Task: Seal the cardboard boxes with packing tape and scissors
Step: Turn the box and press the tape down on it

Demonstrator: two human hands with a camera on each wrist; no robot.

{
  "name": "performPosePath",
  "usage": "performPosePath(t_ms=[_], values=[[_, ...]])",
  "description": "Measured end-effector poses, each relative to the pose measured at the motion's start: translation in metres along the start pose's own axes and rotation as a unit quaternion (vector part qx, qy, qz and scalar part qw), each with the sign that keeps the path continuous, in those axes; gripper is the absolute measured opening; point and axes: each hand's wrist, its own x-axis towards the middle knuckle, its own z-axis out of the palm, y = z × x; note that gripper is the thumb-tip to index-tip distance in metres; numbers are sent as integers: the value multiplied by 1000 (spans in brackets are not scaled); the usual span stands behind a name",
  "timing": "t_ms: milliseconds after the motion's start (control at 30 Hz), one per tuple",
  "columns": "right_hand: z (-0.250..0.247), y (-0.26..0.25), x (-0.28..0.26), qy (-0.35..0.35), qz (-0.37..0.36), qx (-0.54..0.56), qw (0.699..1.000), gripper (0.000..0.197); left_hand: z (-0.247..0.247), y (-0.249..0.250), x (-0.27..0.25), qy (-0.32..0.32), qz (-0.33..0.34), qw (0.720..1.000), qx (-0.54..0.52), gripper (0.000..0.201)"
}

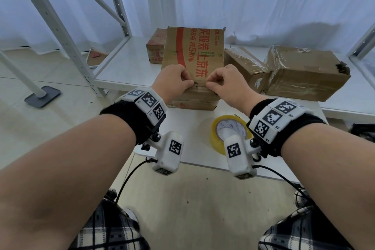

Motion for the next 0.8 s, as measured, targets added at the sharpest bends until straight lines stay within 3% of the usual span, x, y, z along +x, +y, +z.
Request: performPosePath(t_ms=[233, 333, 433, 533, 800], values=[[2, 2, 1, 6, -8, -3, 1000, 8, 2, 5, -6, 28, -38, 996, 78, 15], [0, 4, 1, 12, -15, 22, 1000, 9, 2, 2, -7, 57, -79, 991, 91, 43], [-3, 4, 1, 14, 1, 88, 996, 10, 2, -5, -7, 35, -115, 993, -15, 67], [-7, 3, 2, 30, 35, 124, 991, 16, 2, -9, -7, 11, -120, 991, -52, 64], [-4, 8, 5, 41, 99, 167, 980, 11, 2, -10, -7, 29, -118, 991, -48, 61]])
